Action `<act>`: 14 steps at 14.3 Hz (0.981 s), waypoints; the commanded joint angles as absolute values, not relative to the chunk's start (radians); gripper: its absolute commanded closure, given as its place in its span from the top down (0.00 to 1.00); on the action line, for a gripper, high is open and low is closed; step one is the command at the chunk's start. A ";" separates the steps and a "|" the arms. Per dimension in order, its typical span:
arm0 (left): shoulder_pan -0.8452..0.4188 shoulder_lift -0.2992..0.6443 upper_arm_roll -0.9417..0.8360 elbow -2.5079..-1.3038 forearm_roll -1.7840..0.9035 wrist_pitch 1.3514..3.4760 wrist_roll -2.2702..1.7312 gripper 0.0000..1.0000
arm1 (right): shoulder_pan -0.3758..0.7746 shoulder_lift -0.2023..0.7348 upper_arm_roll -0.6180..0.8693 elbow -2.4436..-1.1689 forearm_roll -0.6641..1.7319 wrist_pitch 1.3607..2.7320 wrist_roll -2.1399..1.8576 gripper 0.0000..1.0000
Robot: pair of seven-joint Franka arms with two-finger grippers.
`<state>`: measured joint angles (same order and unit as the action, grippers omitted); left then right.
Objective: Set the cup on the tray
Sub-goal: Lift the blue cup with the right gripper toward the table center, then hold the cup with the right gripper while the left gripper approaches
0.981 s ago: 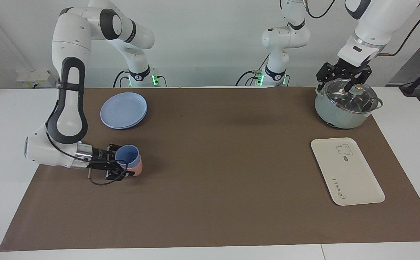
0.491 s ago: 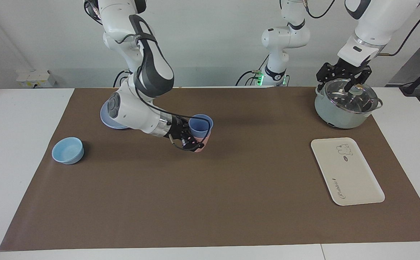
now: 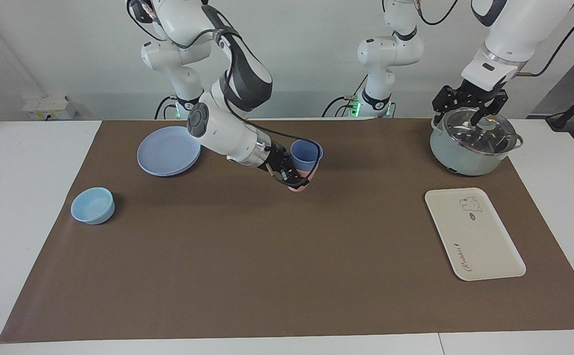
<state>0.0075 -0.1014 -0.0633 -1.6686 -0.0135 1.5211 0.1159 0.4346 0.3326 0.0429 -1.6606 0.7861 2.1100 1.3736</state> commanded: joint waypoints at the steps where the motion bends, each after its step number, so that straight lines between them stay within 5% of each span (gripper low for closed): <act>1: 0.018 -0.121 -0.067 -1.684 -0.025 1.513 0.112 1.00 | 0.491 0.310 0.037 -1.695 0.787 2.253 1.512 0.00; 14: 0.018 -0.121 -0.067 -1.684 -0.023 1.513 0.112 1.00 | 0.554 0.311 0.038 -1.681 0.675 2.267 1.684 0.00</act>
<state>0.0075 -0.1014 -0.0633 -1.6687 -0.0135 1.5210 0.1159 0.5532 0.3326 0.0410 -1.6659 0.6991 2.2632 1.6549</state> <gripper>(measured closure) 0.000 0.185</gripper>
